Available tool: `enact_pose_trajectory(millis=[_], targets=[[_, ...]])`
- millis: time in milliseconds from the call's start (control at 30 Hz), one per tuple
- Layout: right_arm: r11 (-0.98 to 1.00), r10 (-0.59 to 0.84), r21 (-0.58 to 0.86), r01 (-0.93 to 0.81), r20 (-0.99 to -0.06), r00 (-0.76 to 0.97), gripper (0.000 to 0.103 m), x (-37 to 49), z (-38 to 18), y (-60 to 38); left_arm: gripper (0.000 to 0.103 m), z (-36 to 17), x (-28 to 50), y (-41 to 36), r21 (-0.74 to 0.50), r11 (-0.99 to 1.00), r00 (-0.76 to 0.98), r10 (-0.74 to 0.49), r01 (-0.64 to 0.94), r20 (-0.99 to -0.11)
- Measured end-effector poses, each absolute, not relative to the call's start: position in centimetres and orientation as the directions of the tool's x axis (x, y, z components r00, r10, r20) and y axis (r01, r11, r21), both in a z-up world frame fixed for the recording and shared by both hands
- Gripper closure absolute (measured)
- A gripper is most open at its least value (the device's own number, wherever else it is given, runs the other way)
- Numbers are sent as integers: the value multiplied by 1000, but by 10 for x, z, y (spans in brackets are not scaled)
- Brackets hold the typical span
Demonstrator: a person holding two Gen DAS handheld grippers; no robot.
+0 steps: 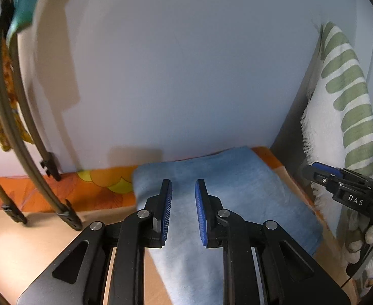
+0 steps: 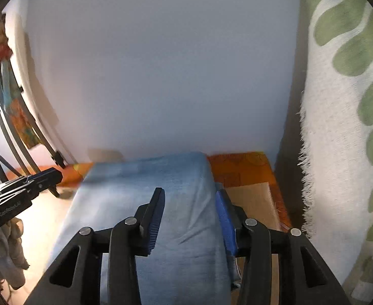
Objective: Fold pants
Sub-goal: 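Open both tools and release the folded jeans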
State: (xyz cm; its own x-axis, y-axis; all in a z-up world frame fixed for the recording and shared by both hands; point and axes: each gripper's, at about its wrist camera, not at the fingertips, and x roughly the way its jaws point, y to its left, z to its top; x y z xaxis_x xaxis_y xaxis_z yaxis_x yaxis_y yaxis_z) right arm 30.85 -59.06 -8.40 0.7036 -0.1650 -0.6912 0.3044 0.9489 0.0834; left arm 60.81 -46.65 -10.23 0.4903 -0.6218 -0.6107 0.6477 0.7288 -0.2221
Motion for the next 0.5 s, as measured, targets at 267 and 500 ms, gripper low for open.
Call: enact_pose_trajectory(millis=[267, 500], targets=[[948, -175, 80, 307, -675, 716, 58, 286, -62, -583, 85, -77, 591, -448, -244, 717, 477, -640, 653, -602], [942, -178, 95, 323, -675, 716, 56, 257, -48, -569, 85, -54, 572, -435, -242, 701, 476, -657, 671, -585]])
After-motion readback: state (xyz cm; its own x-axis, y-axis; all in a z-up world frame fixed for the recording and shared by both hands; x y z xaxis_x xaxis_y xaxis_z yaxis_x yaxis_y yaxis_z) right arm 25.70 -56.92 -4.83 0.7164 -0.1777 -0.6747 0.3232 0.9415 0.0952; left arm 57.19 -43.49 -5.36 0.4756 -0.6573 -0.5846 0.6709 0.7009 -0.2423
